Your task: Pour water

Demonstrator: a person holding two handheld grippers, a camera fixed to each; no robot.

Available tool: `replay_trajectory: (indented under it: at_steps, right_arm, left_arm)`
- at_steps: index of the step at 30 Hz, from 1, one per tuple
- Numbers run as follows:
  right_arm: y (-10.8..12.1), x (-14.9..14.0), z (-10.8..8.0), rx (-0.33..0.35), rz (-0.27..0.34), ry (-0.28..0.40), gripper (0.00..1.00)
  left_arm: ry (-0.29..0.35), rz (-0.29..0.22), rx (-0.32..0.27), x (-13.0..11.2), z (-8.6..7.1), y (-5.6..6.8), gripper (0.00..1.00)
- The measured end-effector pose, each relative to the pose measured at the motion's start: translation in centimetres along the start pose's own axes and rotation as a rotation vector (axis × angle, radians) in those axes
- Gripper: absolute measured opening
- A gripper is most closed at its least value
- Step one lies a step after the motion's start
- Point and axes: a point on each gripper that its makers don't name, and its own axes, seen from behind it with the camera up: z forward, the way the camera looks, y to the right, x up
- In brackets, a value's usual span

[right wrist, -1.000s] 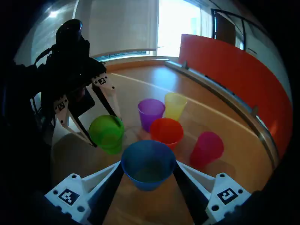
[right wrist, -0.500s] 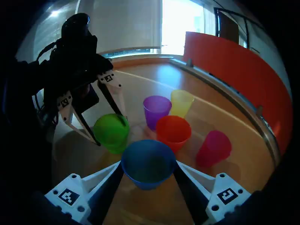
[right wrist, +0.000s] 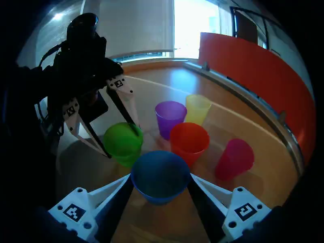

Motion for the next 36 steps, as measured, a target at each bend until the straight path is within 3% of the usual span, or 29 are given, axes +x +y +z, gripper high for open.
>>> replay_trajectory:
  at_steps: [26, 36]
  right_arm:
    - [-0.5, -1.3, 0.7, 0.004, 0.027, 0.001, 0.92]
    - [-0.4, -2.8, 0.9, -0.005, 0.029, -0.028, 0.92]
  left_arm:
    - [-0.001, -0.018, -0.001, -0.6, 0.1, 0.0, 0.87]
    - [-0.034, -0.015, -0.004, -1.6, 0.6, 0.2, 0.87]
